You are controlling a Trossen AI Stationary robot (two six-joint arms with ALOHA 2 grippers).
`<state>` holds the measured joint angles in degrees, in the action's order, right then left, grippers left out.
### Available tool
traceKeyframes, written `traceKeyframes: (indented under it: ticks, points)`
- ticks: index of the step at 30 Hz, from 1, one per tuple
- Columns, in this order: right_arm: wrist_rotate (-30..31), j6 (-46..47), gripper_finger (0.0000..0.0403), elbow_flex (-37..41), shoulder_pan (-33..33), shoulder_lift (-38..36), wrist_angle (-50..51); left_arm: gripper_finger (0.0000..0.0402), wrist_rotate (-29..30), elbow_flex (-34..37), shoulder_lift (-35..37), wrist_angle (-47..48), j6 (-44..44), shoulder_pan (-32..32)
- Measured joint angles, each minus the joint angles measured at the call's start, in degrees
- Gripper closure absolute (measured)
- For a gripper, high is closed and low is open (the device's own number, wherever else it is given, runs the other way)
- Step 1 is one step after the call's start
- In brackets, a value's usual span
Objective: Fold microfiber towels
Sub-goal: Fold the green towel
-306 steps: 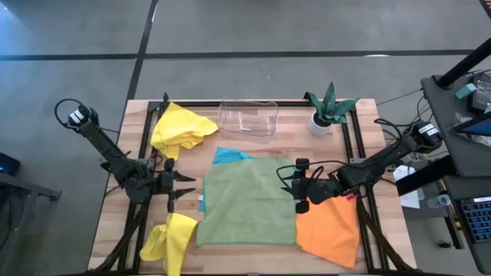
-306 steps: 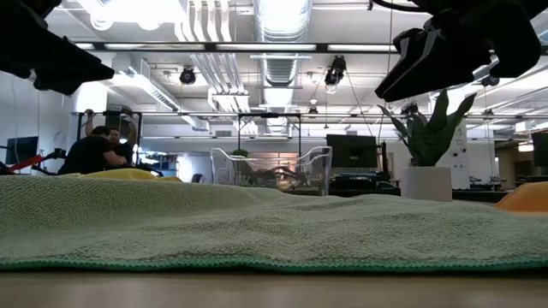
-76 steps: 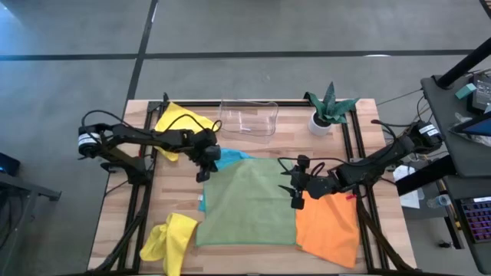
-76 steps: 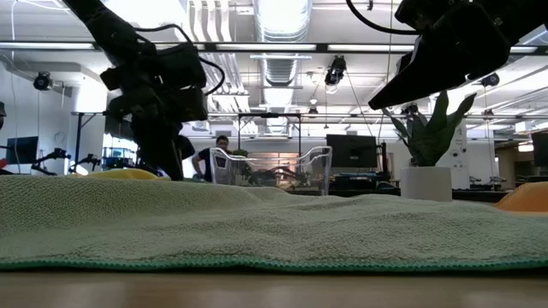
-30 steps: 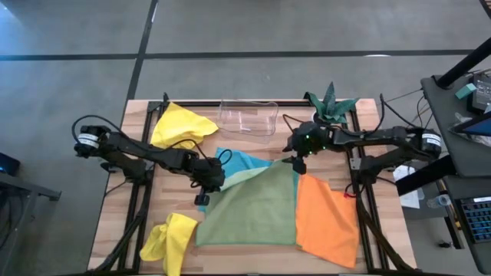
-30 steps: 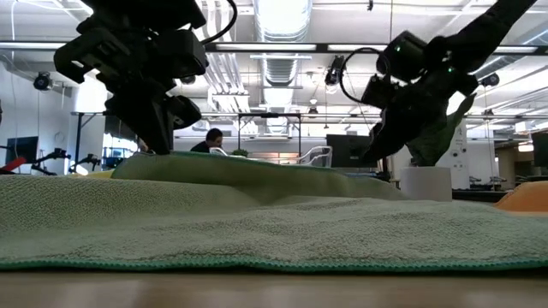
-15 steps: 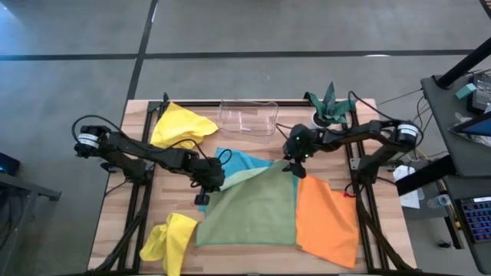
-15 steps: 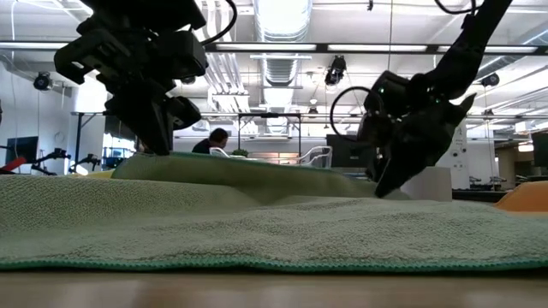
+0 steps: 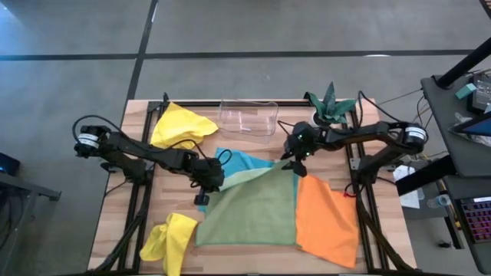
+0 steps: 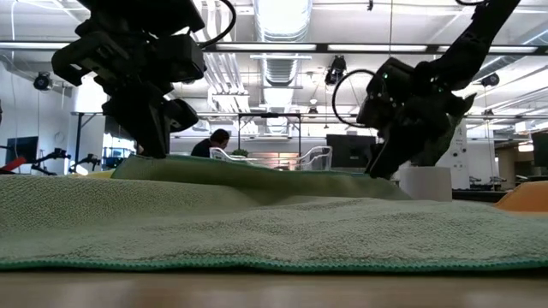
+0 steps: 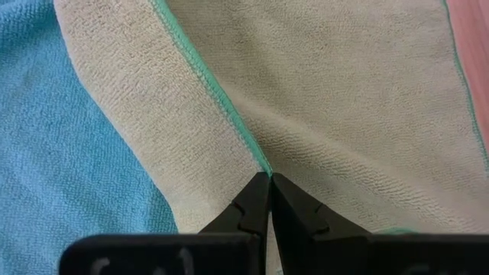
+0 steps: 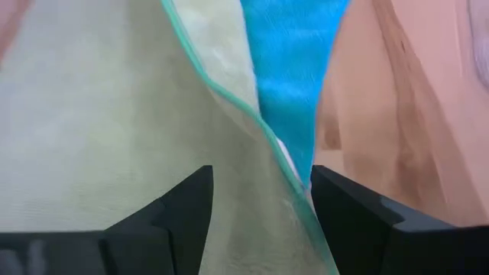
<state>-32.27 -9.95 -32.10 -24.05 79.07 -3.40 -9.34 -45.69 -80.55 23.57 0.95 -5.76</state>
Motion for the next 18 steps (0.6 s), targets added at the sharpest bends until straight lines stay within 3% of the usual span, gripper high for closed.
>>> traceKeyframes:
  ticks: [6,18]
  points:
    - [-3.3,1.3,0.0204,0.0,0.0,-2.3,0.6,0.0401,0.0,0.0,0.0,0.2,0.2,0.0]
    - [-2.3,-0.7,0.0265,0.0,0.0,-2.0,7.5,0.0402,0.2,-0.1,0.0,0.1,0.2,0.0]
